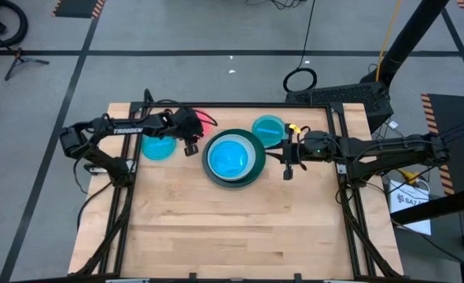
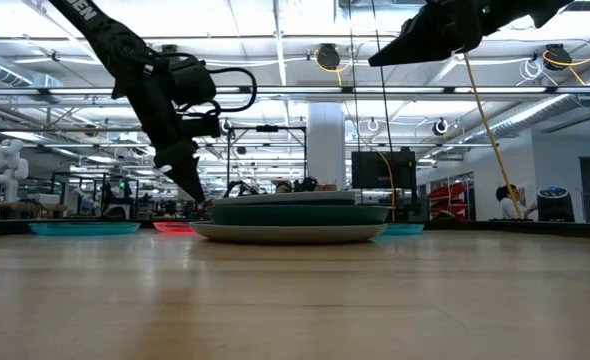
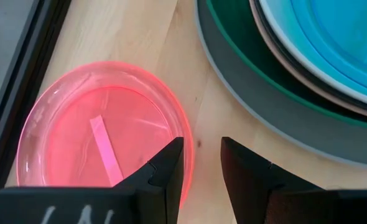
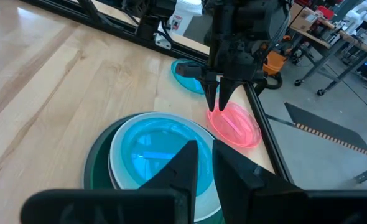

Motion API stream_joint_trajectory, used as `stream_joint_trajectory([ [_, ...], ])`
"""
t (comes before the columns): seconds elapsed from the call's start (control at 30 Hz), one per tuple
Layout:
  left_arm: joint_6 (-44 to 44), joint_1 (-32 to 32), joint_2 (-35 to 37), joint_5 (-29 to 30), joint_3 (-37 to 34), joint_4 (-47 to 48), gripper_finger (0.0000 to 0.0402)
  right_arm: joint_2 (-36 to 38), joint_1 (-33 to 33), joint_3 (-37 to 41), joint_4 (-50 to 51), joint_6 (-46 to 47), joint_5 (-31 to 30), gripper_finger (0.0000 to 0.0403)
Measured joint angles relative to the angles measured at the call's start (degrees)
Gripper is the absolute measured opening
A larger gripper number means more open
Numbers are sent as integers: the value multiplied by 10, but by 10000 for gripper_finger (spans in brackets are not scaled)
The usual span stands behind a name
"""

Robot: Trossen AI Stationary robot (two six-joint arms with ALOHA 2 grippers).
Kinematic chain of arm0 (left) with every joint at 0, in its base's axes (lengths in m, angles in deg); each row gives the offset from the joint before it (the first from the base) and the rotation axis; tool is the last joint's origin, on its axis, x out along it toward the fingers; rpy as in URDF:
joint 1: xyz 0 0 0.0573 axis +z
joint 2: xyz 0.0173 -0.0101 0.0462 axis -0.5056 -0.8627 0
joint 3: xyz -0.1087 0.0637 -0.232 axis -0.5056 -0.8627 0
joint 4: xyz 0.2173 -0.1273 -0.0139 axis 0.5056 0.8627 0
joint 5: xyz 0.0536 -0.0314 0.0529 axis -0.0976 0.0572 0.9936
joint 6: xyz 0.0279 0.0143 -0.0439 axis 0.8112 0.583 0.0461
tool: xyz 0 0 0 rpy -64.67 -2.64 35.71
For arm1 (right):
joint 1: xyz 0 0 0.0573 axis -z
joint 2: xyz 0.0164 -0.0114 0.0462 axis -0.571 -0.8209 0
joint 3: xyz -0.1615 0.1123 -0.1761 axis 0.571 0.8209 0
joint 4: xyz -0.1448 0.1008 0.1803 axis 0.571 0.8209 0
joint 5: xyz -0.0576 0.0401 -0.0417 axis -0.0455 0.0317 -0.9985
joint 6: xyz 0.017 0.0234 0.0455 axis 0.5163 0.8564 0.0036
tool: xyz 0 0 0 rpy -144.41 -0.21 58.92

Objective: Stack plastic plates
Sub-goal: Stack the pink transparent plate on top of the blue transparent plate

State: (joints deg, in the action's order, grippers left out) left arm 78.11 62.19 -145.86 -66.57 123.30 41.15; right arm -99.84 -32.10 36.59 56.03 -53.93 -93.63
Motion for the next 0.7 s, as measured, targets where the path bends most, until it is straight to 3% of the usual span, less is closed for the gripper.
stream_joint_trajectory([
  [0.43, -3, 0, -44, 1, 0, 1, 113, 0, 0, 0, 1, 4, 0, 45],
  [0.7, -5, 0, -76, 63, 0, 5, 113, 0, 0, 0, 3, 11, 0, 45],
])
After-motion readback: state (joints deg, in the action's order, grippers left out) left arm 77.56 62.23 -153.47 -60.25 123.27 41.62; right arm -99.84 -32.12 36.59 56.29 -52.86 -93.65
